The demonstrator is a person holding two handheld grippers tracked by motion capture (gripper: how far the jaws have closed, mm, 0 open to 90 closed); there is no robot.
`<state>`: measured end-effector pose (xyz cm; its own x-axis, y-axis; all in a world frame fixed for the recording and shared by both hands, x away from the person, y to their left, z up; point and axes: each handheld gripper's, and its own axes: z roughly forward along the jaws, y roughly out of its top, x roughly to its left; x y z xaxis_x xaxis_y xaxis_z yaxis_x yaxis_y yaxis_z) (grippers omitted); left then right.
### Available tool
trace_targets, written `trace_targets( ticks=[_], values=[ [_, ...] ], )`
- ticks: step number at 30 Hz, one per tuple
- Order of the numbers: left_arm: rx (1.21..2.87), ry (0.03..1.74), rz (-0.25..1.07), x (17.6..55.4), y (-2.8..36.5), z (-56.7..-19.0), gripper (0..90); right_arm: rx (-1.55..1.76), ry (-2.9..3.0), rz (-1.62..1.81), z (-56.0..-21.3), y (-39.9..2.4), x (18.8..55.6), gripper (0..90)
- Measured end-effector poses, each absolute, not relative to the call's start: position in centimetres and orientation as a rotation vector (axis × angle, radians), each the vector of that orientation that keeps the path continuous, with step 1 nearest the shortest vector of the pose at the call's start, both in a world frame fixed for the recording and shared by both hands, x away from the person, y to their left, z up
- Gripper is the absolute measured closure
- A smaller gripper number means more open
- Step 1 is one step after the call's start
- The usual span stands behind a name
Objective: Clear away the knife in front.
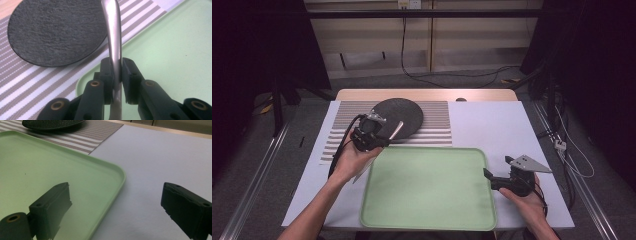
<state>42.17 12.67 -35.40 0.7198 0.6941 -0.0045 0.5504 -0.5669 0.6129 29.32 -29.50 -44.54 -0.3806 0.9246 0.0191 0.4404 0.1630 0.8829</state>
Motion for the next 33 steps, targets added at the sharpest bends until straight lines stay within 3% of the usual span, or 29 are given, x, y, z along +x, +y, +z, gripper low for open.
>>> trace_targets(
  ticks=[33],
  values=[
    [2.502,0.926,0.184,40.5,9.6,-40.6,79.7,1.278,1.915,1.17,-44.6,-29.4,29.4,9.5]
  ],
)
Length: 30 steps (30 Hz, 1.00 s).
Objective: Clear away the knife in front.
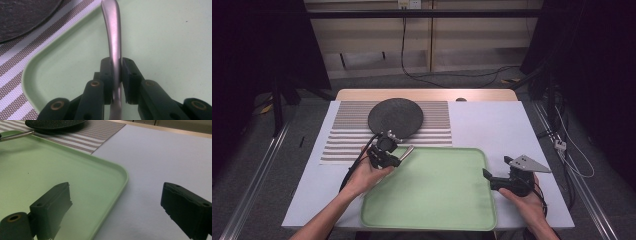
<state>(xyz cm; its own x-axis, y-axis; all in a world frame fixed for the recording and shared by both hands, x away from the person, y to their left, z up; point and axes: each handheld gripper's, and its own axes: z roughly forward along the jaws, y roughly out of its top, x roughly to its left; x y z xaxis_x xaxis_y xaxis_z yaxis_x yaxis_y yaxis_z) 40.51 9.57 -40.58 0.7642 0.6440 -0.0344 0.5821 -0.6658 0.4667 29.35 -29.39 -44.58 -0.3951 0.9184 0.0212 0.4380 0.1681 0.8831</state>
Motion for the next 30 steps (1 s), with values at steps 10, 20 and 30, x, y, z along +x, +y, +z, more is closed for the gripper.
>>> trace_targets(
  ticks=[10,20,30],
  values=[
    [2.517,0.959,0.143,40.1,8.8,-41.4,79.7,1.281,1.916,1.17,-44.6,-29.4,29.3,9.5],
    [2.545,0.966,0.133,39.4,7.5,-42.1,79.7,1.281,1.916,1.168,-44.6,-29.4,29.4,9.5],
    [2.519,0.981,0.166,39.2,7.3,-42.4,79.4,1.28,1.919,1.166,-44.6,-29.3,29.4,9.6]
  ],
)
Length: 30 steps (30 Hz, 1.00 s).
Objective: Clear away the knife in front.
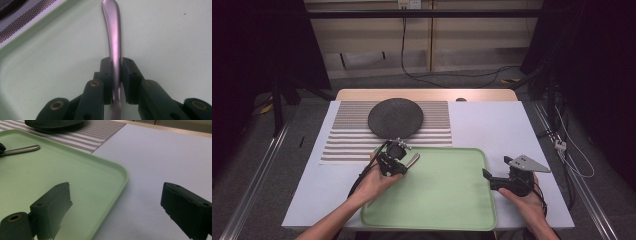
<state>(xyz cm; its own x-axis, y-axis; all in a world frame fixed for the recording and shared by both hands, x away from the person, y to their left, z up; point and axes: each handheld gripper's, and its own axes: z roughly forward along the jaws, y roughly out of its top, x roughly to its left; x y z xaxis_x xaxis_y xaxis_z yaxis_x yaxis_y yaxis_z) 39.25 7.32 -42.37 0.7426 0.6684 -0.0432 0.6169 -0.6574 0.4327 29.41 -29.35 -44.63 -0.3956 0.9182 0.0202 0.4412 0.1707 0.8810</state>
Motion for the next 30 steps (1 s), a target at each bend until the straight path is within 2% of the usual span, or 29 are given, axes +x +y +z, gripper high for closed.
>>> trace_targets(
  ticks=[6,9,15,20,22,24,28,30],
  values=[
    [2.494,0.967,0.157,39.1,7.8,-42.6,78.7,1.282,1.919,1.166,-44.6,-29.3,29.4,9.5],
    [2.498,0.962,0.174,39.0,8.1,-42.6,73.4,1.276,1.921,1.165,-44.6,-29.3,29.3,9.6],
    [2.499,0.952,0.19,39.3,8.6,-42.7,58.6,1.274,1.925,1.165,-44.6,-29.3,29.4,9.5],
    [2.461,0.917,0.198,39.4,8.8,-42.5,42.6,1.28,1.921,1.166,-44.6,-29.4,29.4,9.5],
    [2.433,0.901,0.209,39.4,9.0,-42.2,33.7,1.281,1.923,1.167,-44.6,-29.4,29.4,9.5],
    [2.398,0.886,0.217,39.4,9.2,-41.9,28.7,1.283,1.921,1.171,-44.6,-29.4,29.4,9.5],
    [2.365,0.817,0.271,39.0,9.1,-41.5,9.9,1.283,1.925,1.175,-44.7,-29.4,29.4,9.5],
    [2.35,0.752,0.259,38.8,8.9,-41.3,9.3,1.285,1.923,1.175,-44.7,-29.4,29.4,9.5]
  ],
)
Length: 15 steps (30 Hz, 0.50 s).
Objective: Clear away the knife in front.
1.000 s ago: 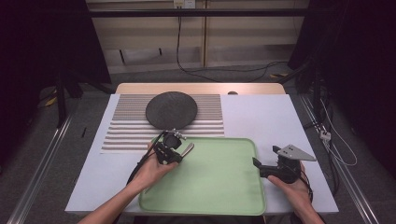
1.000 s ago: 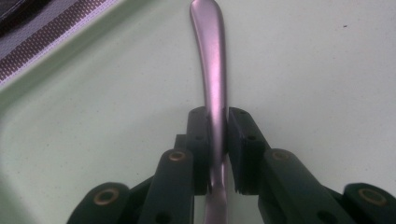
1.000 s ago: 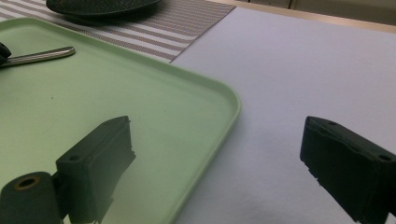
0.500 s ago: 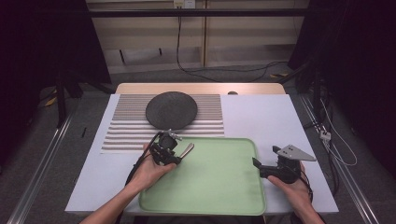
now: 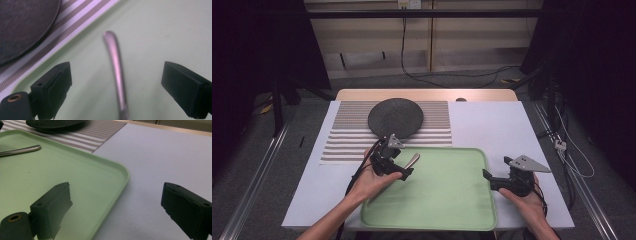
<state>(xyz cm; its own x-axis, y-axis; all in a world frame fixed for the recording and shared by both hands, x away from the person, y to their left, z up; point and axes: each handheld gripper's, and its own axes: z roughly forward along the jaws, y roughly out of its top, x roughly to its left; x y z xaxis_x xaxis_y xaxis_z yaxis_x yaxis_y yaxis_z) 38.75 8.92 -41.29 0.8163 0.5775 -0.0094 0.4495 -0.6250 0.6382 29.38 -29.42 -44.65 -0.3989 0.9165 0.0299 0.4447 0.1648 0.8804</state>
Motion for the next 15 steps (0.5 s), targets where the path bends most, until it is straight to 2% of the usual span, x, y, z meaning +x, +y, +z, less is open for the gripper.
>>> trace_targets(
  ticks=[6,8,11,15],
  values=[
    [2.315,0.688,0.265,38.7,8.3,-41.0,8.7,1.291,1.928,1.177,-44.7,-29.5,29.5,9.4],
    [2.33,0.677,0.223,38.7,8.1,-41.2,10.7,1.288,1.929,1.178,-44.7,-29.5,29.5,9.4],
    [2.348,0.649,0.191,38.7,7.8,-41.6,19.5,1.289,1.93,1.18,-44.7,-29.4,29.5,9.5],
    [2.335,0.628,0.221,38.4,7.3,-41.8,42.3,1.287,1.931,1.183,-44.7,-29.4,29.4,9.5]
  ],
)
